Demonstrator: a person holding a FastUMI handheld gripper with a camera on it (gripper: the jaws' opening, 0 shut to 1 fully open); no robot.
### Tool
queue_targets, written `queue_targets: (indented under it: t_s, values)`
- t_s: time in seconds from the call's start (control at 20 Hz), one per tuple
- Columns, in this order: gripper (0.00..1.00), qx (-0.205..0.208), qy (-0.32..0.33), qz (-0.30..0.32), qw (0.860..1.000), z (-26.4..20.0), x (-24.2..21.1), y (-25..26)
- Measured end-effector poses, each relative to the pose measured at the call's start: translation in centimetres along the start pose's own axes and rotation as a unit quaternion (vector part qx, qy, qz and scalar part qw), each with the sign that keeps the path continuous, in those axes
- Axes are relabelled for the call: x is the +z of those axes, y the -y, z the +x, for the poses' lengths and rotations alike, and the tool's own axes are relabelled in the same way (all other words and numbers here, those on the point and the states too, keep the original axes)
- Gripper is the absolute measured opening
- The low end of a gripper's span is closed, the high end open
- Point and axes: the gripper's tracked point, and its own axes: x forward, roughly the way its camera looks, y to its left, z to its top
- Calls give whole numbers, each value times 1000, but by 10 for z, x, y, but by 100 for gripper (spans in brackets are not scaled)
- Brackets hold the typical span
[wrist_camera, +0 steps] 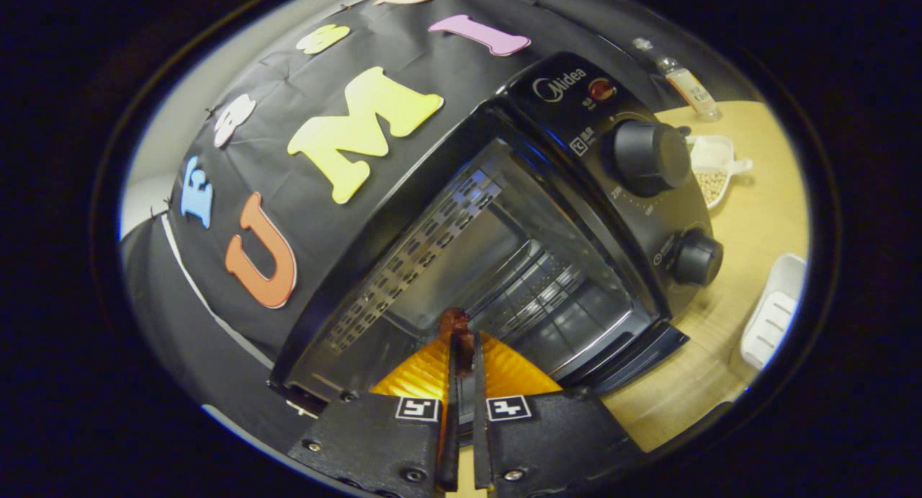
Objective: Open the toaster oven, put the food inside, and close the toaster oven door.
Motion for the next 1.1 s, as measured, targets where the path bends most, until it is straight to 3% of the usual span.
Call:
queue_targets:
  t_s: [0.2, 0.4, 0.65, 1.1]
  values:
    - [18, -47, 4, -70, 996, -3, 4, 6]
    - [25, -109, 35, -159, 981, -15, 17, 14]
    - [34, -123, 40, -220, 967, -38, 14, 10]
    - [52, -99, 44, -313, 944, -112, -25, -2]
